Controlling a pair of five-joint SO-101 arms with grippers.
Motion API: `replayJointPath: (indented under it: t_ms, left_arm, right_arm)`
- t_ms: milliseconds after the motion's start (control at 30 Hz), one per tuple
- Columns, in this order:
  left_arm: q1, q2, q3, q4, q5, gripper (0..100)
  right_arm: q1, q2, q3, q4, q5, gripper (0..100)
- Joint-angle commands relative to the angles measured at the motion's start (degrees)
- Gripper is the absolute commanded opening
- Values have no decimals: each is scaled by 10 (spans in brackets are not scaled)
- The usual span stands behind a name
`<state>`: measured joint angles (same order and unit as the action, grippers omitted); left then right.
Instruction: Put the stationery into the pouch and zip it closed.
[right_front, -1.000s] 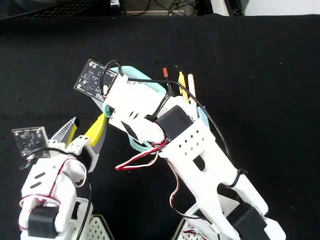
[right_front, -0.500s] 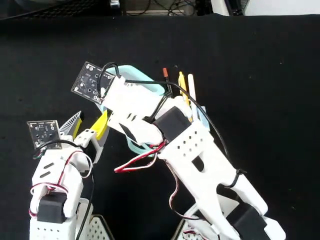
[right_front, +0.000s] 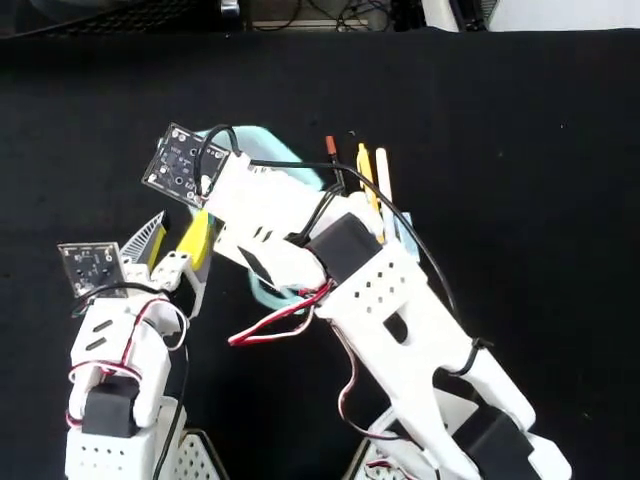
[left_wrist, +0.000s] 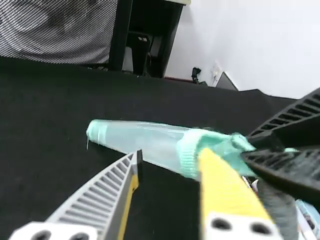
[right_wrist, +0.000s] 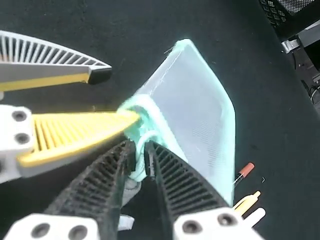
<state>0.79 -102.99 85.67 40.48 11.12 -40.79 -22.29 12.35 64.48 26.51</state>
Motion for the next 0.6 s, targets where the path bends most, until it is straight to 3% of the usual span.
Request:
replayJointPath:
  t_ms: [0, 100, 267, 400, 567]
  left_arm:
    - [-1, -3, -8, -12, -20, 47]
    - [-1, -3, -3, -11, -72, 30]
    - [-3, -4, -9, 9, -63, 30]
    - [-42, -4, -19, 11, -63, 30]
    - [-63, -4, -19, 12, -63, 30]
  right_arm:
    - [-6, -3, -20, 2, 4, 12]
    - [-4, -4, -20, 2, 4, 12]
    - [19, -4, -21, 21, 4, 12]
    - [46, -4, -11, 33, 2, 14]
    - [-38, -5, 36, 70, -67, 26]
